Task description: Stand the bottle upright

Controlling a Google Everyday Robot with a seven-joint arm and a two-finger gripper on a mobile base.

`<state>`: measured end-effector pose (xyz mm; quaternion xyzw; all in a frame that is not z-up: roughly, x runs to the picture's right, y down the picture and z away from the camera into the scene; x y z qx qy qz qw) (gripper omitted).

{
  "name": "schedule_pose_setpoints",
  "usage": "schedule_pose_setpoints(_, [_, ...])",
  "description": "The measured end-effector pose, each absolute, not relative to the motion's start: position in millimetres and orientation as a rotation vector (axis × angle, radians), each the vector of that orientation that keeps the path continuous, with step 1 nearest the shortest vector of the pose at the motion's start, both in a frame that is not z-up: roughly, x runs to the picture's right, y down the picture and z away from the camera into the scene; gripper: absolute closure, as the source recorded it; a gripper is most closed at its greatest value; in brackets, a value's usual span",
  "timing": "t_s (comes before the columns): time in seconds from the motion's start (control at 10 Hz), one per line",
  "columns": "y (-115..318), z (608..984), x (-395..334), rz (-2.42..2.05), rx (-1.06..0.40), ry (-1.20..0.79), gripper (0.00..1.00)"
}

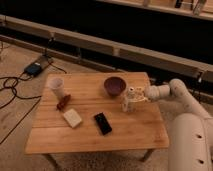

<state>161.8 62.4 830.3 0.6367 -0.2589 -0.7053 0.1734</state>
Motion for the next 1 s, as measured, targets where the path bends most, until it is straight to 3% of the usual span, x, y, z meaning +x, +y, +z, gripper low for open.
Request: schedule_pose_setpoints(1.0, [55.5, 832.8, 168.7, -2.066, 1.799, -0.711, 0.20])
